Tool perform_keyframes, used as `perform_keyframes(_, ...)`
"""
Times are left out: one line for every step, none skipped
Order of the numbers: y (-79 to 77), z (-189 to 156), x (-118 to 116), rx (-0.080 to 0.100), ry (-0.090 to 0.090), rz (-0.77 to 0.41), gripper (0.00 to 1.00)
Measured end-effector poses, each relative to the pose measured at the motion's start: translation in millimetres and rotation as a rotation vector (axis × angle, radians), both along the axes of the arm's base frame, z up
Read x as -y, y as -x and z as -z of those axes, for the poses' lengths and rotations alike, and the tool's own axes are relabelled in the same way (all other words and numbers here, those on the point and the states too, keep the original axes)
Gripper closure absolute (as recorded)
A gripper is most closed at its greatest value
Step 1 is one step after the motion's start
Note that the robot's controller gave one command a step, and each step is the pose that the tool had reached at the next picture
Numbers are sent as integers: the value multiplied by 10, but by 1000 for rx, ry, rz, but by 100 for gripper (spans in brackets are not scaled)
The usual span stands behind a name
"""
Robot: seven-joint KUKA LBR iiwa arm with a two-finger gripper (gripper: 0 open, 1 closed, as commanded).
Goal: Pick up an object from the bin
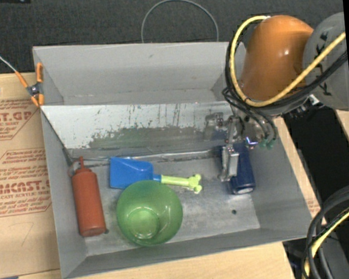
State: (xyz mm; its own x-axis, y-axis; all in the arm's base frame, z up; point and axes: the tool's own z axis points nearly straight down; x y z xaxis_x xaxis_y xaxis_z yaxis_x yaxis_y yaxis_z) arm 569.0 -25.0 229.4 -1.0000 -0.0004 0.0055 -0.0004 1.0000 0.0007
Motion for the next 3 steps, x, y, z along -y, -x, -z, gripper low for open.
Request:
perform_keyframes(-14, -49, 0, 8, 1, -1, 0)
perform_keyframes(-7, 812, -794, 5, -1, -58, 0)
perform_keyframes(-33, 945, -856, 10, 0, -90, 0)
